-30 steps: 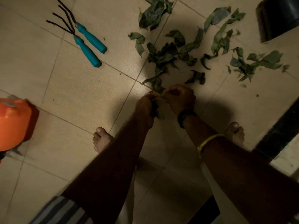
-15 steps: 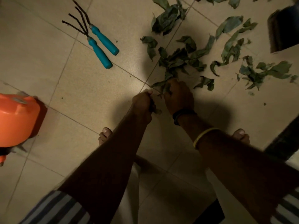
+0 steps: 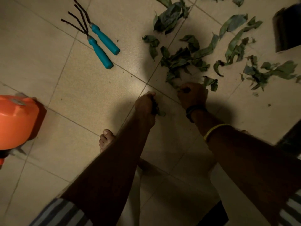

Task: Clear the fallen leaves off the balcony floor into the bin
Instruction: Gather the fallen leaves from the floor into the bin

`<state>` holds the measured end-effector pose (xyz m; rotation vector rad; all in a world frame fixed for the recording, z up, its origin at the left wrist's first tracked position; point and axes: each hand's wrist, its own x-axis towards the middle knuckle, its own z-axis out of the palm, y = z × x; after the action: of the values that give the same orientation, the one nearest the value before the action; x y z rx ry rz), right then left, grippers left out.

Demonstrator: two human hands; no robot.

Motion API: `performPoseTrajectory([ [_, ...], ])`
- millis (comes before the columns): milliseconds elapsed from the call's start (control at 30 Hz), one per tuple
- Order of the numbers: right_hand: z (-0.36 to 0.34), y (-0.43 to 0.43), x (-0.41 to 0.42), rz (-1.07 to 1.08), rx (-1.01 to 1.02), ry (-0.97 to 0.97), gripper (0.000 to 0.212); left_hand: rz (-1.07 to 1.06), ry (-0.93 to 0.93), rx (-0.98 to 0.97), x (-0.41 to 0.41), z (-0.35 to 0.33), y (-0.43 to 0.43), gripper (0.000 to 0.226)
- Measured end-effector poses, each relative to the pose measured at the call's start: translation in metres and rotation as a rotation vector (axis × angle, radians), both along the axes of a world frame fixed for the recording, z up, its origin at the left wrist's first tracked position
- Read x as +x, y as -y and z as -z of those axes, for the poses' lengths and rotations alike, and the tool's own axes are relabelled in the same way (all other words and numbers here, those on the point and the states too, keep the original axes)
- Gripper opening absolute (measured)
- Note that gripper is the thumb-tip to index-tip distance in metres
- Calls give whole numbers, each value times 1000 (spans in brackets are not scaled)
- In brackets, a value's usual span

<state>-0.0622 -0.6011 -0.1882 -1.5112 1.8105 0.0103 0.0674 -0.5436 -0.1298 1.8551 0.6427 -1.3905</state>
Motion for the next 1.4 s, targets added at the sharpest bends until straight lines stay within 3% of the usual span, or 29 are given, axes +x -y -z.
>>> performPoseTrajectory([
  [67, -15, 7, -5, 50, 1, 55, 20, 39, -3, 1, -1, -8, 11, 15],
  [167, -45, 5, -3, -154, -148, 174, 15, 164, -21, -5, -7, -24, 28, 8],
  [300, -74, 0, 11, -257, -228, 312, 11, 229, -75, -146, -27, -41, 43, 35],
  [500, -96, 0, 0, -175, -22, 385, 39, 299, -68, -114, -48, -47, 52, 21],
  [600, -98, 5, -12, -334, -72, 336, 24, 163, -170, -61, -48, -40, 58, 44],
  [633, -96, 8, -18, -342, -133, 309, 24, 277, -72, 28, -50, -33, 58, 46],
  [667, -94, 12, -26, -285, -178, 270, 25, 344, 76, 50, -51, -30, 60, 43],
  [733, -90, 23, -45, -72, -206, 179, 27, 2, -48, -40, -46, -23, 62, 24],
  [833, -67, 43, -70, 32, -96, -56, 32, 7, -18, -80, -46, -13, 60, 38],
  [967, -27, 51, -72, -152, 59, -161, 49, -22, -26, -122, -48, -8, 62, 34],
  [1067, -3, 45, -71, -297, 79, -225, 38, 53, -10, -122, -51, 4, 60, 34],
  [1233, 2, 40, -81, -9, -39, -65, 7, 92, -56, -96, -60, 10, 61, 24],
  [1400, -42, 28, -78, 173, -101, 182, 16, 215, -87, -72, -78, 3, 72, 26],
])
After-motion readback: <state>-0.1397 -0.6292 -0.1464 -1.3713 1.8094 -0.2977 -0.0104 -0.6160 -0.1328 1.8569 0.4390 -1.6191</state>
